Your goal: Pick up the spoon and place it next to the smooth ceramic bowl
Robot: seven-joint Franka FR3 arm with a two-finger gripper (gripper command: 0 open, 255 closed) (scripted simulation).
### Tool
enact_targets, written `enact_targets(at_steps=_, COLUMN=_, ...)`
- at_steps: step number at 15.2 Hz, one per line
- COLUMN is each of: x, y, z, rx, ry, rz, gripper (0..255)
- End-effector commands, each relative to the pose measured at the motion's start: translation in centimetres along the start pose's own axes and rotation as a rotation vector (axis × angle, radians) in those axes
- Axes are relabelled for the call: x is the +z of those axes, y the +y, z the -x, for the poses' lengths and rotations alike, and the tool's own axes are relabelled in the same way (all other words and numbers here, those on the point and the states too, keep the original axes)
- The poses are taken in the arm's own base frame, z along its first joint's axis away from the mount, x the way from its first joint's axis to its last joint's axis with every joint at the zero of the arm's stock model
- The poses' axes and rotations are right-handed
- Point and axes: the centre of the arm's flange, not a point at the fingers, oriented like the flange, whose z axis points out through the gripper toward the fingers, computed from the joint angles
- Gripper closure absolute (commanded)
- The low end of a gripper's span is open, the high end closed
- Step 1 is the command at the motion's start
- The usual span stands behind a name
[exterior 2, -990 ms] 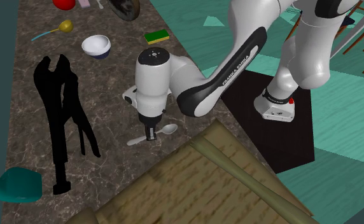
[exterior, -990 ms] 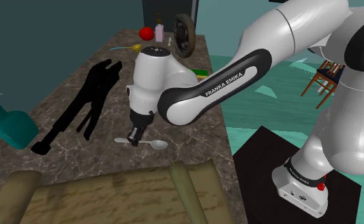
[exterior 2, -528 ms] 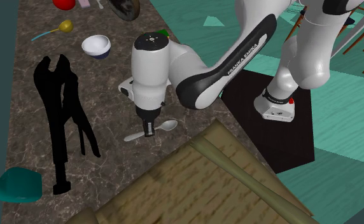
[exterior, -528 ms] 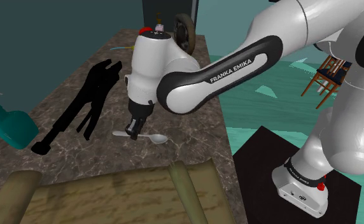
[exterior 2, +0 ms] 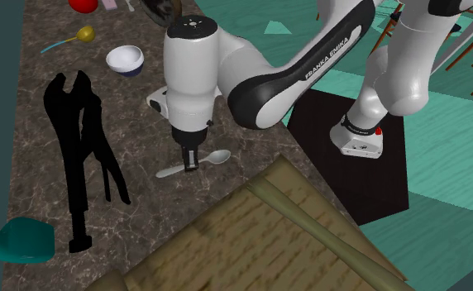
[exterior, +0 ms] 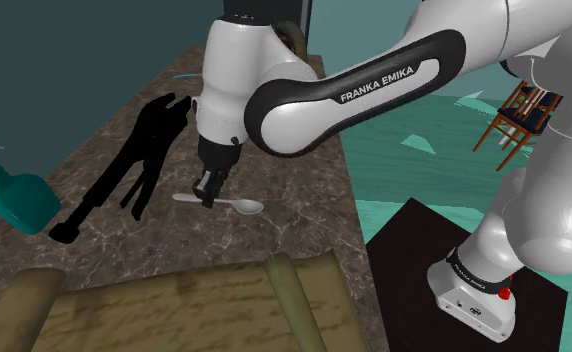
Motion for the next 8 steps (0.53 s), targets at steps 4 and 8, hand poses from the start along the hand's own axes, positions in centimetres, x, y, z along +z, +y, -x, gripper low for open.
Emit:
enact_targets(at_steps=4, x=-2.5, y=-0.3, z=-0.6, rx=0.0, ry=-0.001, rz=0.0, gripper=255)
enact_targets(at_steps=8, x=-3.4, y=3.6, z=-1.0, rx=0.0, ry=-0.001, rz=0.0, gripper=255)
